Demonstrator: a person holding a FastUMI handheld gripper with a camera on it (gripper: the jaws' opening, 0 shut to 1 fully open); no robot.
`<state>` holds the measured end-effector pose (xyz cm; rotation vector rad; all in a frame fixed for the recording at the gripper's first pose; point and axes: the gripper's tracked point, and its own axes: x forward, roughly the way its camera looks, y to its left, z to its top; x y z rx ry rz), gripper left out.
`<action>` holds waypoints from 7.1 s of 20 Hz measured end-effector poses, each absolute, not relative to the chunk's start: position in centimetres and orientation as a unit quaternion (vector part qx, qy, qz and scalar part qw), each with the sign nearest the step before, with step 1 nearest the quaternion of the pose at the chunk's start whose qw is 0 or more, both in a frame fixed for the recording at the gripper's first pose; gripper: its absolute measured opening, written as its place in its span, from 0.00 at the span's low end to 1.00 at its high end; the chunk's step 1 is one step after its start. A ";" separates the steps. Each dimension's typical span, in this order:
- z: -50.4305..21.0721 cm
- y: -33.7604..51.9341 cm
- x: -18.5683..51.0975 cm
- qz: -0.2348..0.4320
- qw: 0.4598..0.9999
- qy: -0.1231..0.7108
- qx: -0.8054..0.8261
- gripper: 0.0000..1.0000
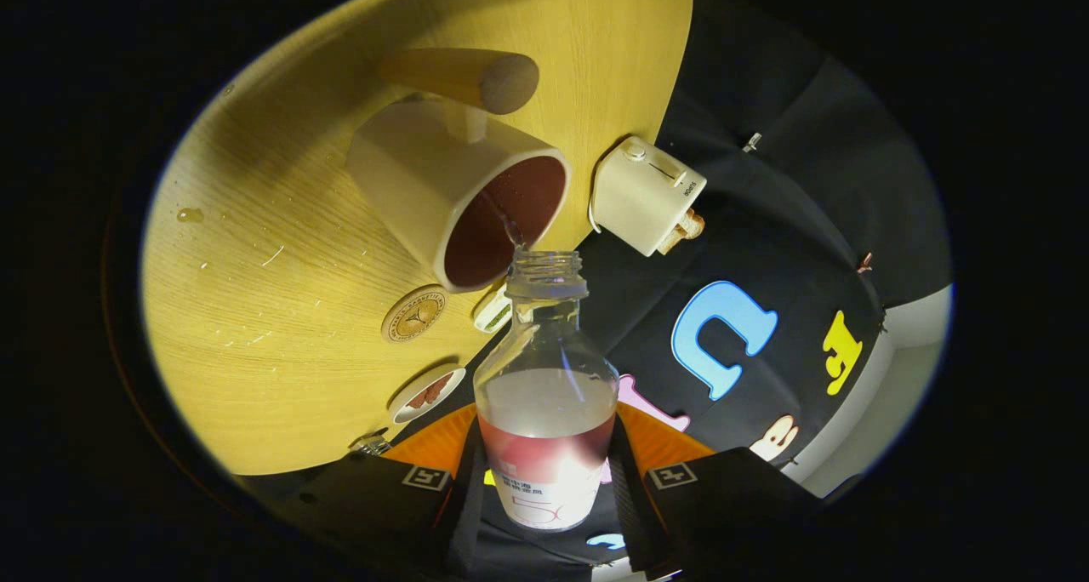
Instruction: Take the bottle from table, then pour the juice into the cup, finally place the bottle on the coaster
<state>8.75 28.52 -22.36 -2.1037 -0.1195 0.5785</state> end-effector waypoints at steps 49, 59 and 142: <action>-25.8 29.0 6.4 0.300 0.871 0.102 -0.374 0.70; -22.0 29.6 6.8 0.336 0.933 0.099 -0.083 0.70; -3.9 9.0 1.5 0.188 0.977 0.077 0.067 0.96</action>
